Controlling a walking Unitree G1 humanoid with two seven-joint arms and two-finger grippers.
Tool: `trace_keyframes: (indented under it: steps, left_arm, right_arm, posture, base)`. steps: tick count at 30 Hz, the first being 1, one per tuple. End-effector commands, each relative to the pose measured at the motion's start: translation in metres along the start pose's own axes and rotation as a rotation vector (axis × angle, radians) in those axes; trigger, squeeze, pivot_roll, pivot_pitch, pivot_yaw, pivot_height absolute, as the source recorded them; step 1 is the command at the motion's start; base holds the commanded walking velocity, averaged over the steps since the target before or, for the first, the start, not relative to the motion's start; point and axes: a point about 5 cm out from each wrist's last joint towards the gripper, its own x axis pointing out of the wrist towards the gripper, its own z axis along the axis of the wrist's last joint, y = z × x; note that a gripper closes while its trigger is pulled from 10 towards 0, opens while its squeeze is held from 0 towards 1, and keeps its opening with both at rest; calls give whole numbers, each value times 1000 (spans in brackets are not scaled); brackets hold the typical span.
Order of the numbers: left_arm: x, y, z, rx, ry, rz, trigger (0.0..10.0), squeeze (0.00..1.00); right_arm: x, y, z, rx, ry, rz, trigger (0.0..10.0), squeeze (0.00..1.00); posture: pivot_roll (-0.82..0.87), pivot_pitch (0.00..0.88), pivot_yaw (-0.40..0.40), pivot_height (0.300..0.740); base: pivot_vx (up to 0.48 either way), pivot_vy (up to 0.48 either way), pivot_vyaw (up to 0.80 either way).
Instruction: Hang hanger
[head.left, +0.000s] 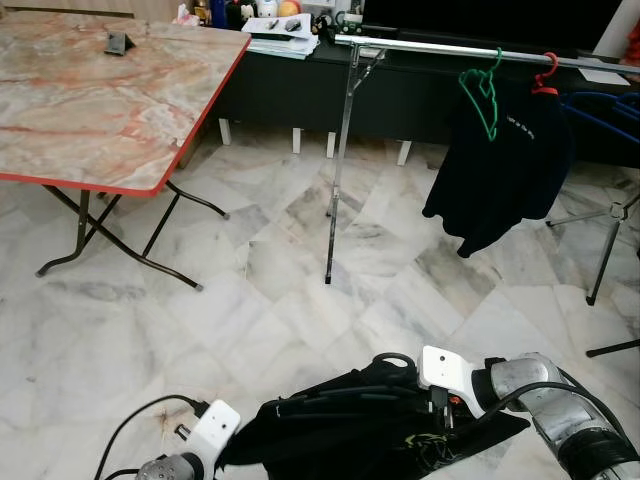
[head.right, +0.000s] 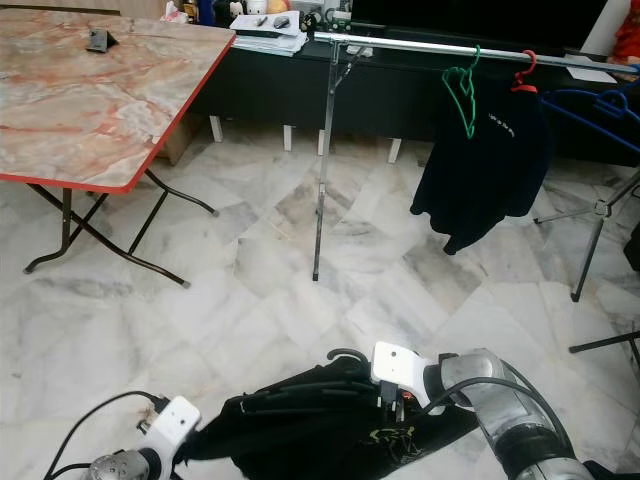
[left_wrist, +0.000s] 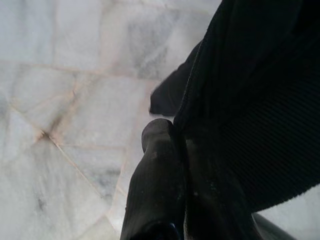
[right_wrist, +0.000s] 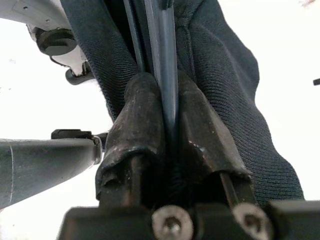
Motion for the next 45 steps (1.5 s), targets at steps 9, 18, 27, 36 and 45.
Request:
trace_keyframes:
  steps: [9, 18, 27, 36, 45]
  left_arm:
    - [-7, -2, -32, -28, 177, -11, 0, 0]
    - [-6, 5, -24, -21, 133, 37, 0, 0]
    - [-8, 33, 13, -72, -102, 258, 10000, 1000]
    - [-12, 42, 25, -16, -173, 304, 10000, 0]
    - [-19, 55, 23, -101, -210, 371, 10000, 1000]
  right_arm:
    - [-14, -26, 21, -3, -135, -208, 10000, 0]
    - [-9, -22, 22, 8, -157, -179, 10000, 0]
    - [-5, -14, 15, 10, -128, -119, 10000, 0]
    - [0, -13, 17, -7, -117, -111, 10000, 0]
    - [2, -10, 15, -7, -107, -88, 10000, 0]
  posture:
    - [89, 161, -81, 740]
    - [93, 162, -79, 740]
    - [92, 163, -80, 740]
    - [94, 164, -82, 740]
    - [97, 165, -83, 740]
  base:
    - [0, 0, 0]
    - [0, 0, 0]
    - [0, 0, 0]
    - [0, 0, 0]
    - [0, 0, 0]
